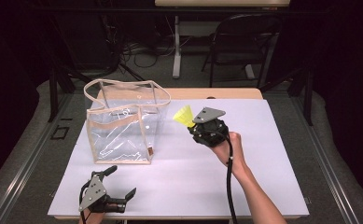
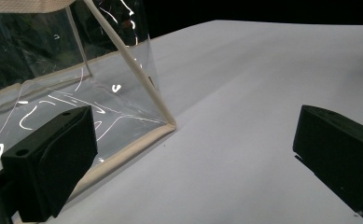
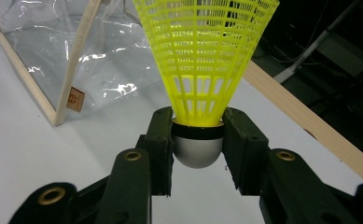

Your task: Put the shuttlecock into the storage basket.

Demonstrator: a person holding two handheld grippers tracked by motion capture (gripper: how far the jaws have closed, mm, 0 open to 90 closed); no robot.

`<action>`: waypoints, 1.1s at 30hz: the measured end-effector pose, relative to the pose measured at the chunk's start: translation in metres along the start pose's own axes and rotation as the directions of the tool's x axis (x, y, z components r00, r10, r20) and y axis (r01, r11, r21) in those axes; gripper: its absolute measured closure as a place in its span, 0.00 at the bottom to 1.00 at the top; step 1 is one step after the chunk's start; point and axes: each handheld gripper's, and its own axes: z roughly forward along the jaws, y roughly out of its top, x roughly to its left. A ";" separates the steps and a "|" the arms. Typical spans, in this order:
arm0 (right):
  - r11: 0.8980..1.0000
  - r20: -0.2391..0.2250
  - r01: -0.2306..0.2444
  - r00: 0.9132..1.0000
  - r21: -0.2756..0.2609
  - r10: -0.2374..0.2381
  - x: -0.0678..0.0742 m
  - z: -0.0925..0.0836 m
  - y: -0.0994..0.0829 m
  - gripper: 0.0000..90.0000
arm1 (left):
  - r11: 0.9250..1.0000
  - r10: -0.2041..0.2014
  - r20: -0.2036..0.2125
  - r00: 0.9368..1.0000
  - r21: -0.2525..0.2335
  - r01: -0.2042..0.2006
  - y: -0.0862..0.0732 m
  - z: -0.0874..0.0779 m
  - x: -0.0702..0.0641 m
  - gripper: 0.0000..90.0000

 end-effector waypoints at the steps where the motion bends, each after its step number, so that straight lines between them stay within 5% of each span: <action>1: 1.000 -0.002 0.000 1.000 0.001 0.000 -0.001 0.000 0.001 0.72 | 1.000 0.000 0.000 1.000 0.000 0.000 0.000 0.000 0.000 0.00; 33: 1.000 0.011 0.010 1.000 -0.020 -0.010 -0.008 0.005 0.030 0.72 | 1.000 0.000 0.000 1.000 -0.001 0.000 0.000 0.000 0.000 0.00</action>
